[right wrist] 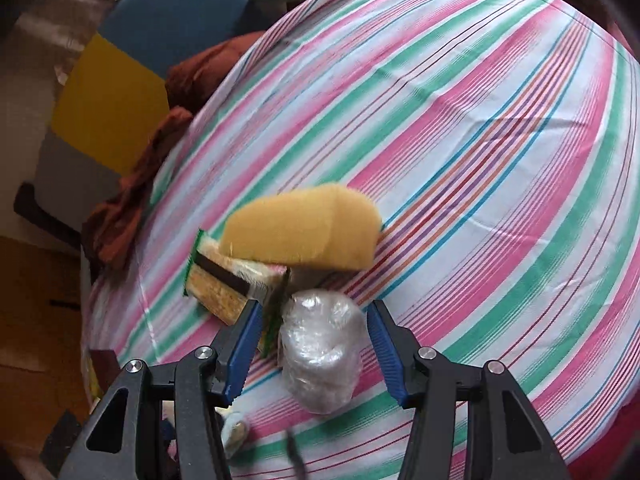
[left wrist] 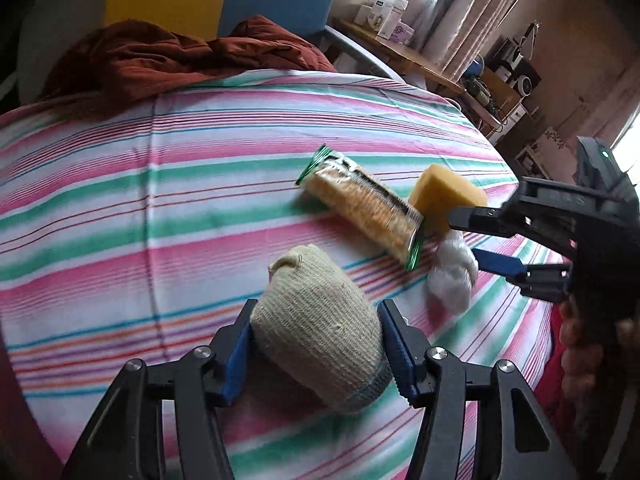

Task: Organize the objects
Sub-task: 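Grasp the beige knit roll with the left tool while the right tool grasps the plastic-wrapped bundle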

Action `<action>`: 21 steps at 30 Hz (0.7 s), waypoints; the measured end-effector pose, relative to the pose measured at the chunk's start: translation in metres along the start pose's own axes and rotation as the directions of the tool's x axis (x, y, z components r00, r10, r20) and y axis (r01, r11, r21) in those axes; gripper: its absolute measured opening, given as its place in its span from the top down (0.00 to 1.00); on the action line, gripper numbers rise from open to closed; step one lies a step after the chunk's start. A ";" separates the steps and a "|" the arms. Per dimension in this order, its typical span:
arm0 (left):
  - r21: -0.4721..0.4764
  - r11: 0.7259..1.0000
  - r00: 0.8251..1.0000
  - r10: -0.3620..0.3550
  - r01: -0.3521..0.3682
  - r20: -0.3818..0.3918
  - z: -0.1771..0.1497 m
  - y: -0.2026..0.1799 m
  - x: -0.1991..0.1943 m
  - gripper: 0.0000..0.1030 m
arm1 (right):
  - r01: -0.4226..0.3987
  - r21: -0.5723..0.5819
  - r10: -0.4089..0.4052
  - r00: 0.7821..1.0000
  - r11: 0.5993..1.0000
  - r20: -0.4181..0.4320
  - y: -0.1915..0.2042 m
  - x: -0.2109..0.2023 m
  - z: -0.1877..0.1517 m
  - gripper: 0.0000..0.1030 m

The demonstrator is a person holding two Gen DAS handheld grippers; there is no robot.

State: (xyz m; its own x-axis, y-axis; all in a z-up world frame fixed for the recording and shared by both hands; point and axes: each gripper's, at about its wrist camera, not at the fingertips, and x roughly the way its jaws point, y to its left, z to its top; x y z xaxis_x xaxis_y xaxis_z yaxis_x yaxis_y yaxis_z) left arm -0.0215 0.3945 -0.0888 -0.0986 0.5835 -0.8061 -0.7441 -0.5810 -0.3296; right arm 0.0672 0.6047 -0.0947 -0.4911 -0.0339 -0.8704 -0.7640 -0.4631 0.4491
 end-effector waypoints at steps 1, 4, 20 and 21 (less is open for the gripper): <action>0.002 1.000 1.000 0.003 -0.003 0.005 -0.002 0.001 -0.002 0.42 | 0.007 -0.006 -0.007 1.000 1.000 -0.007 0.001 0.002 -0.001 0.47; 0.000 1.000 1.000 -0.002 0.002 0.009 -0.004 0.004 -0.002 0.42 | 0.030 -0.020 -0.030 0.999 0.999 -0.020 0.003 0.006 -0.001 0.47; 0.026 0.999 0.999 0.025 -0.025 0.020 -0.002 -0.001 0.006 0.38 | 0.098 -0.096 -0.100 0.995 0.991 -0.020 0.012 0.009 -0.003 0.47; 0.025 0.999 0.999 0.026 -0.027 0.022 -0.002 -0.001 0.005 0.38 | 0.101 -0.101 -0.104 0.994 0.990 -0.019 0.012 0.009 -0.003 0.47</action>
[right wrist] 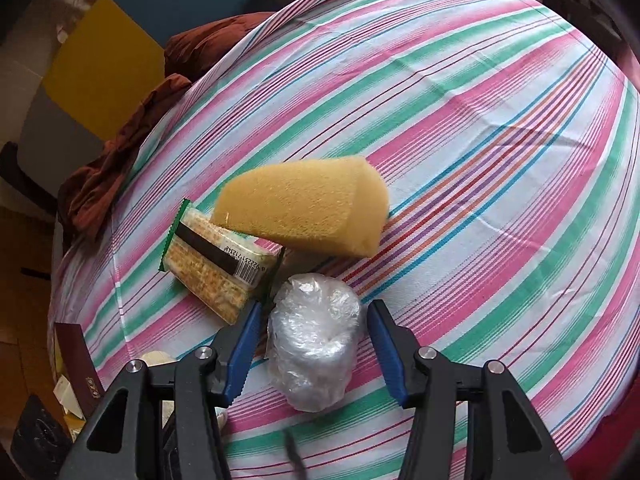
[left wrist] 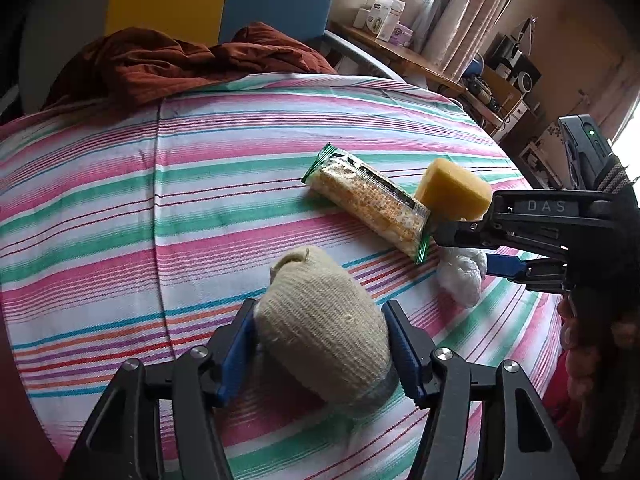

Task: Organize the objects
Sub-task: 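Grasp the beige knit roll with the left tool while the right tool grasps the plastic-wrapped bundle, then carry the knit roll and plastic bundle with both tools over the gold tray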

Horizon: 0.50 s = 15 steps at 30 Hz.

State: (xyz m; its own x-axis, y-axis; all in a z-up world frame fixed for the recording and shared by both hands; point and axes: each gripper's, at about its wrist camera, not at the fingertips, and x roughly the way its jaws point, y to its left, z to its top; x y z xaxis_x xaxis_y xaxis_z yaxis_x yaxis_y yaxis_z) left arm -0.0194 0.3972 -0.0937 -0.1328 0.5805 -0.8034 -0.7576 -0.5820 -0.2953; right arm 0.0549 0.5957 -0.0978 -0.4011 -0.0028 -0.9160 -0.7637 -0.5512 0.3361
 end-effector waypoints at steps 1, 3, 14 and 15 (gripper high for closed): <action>-0.002 1.000 1.000 0.002 -0.002 0.002 0.000 0.000 0.000 0.38 | 0.004 -0.005 -0.004 1.000 1.000 0.000 0.001 0.000 0.000 0.47; -0.002 1.000 1.000 0.007 -0.007 0.006 0.000 -0.001 0.000 0.38 | 0.014 -0.019 -0.014 1.000 1.000 0.001 0.003 0.000 -0.001 0.47; 0.038 0.998 0.997 0.050 -0.052 0.050 -0.006 -0.008 -0.004 0.43 | 0.082 -0.142 -0.081 0.997 0.987 0.009 0.021 0.002 -0.006 0.61; 0.037 0.998 0.997 0.057 -0.059 0.053 -0.007 -0.008 -0.006 0.43 | 0.081 -0.140 -0.080 0.997 0.987 0.008 0.020 0.002 -0.006 0.61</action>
State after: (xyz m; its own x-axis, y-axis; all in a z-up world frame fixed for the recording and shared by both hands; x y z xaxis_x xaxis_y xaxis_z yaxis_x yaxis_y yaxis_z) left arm -0.0084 0.3950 -0.0902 -0.2093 0.5760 -0.7902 -0.7718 -0.5935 -0.2282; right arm 0.0418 0.5796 -0.0942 -0.3428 0.0484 -0.9382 -0.7149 -0.6613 0.2271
